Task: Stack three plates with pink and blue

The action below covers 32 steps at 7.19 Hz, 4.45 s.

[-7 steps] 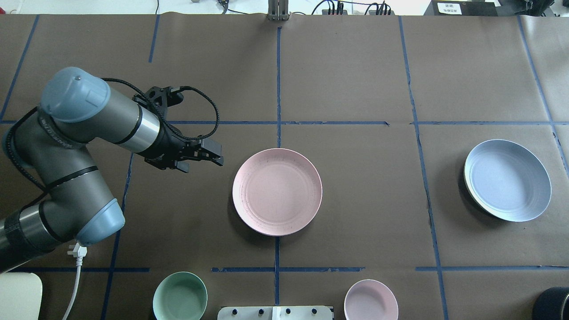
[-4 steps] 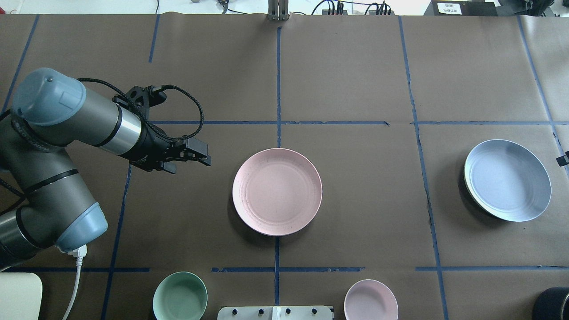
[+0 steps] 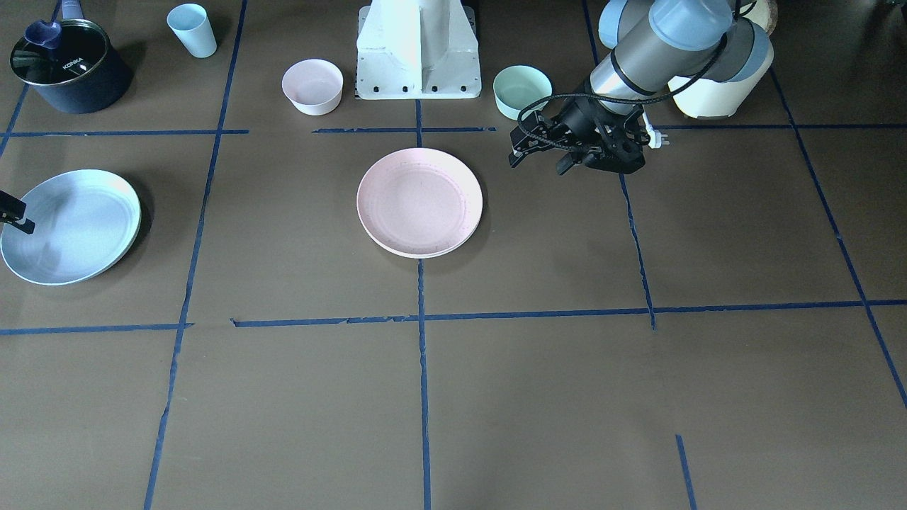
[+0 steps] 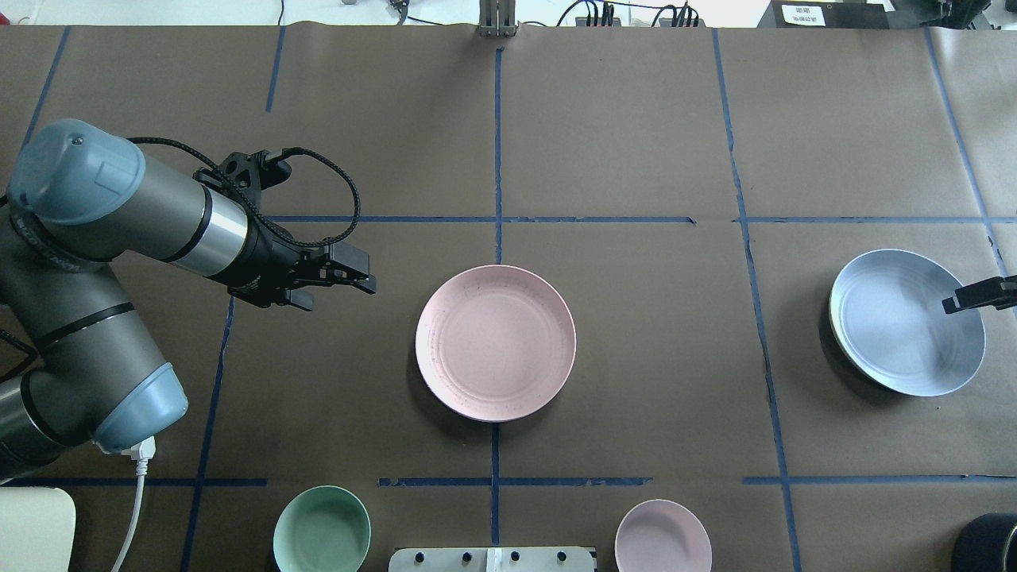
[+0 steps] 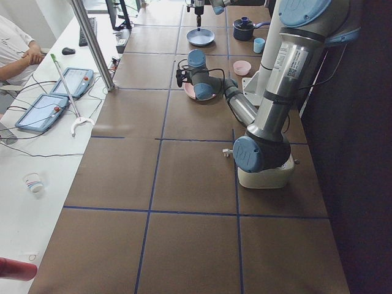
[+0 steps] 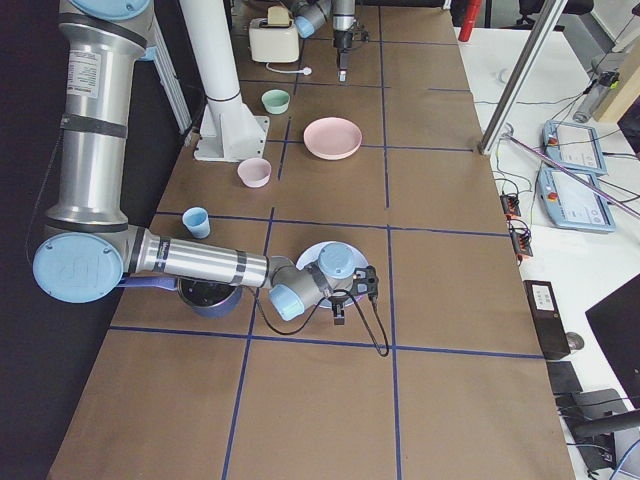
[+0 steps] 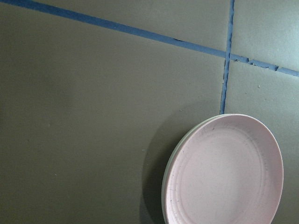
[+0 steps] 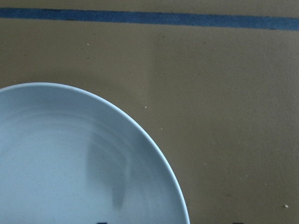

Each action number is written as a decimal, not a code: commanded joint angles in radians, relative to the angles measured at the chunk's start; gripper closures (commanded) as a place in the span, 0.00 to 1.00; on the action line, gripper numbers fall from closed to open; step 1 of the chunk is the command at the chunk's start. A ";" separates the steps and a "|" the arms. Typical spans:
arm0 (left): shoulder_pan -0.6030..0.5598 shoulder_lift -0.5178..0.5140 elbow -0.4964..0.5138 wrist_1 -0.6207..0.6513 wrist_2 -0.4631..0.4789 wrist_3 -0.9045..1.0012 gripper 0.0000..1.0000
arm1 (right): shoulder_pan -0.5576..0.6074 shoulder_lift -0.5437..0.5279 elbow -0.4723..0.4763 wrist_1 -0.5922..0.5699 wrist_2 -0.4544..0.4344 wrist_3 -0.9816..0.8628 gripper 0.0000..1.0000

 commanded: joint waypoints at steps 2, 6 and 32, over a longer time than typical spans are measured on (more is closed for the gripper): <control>-0.001 0.000 -0.002 0.001 0.000 0.000 0.00 | -0.006 0.002 -0.020 0.004 0.006 0.013 1.00; -0.005 0.043 -0.050 -0.001 -0.003 -0.002 0.00 | -0.041 0.056 0.142 0.007 0.054 0.255 1.00; -0.795 0.479 -0.010 0.536 -0.194 1.481 0.00 | 0.416 0.068 0.187 -0.746 0.032 -0.831 0.00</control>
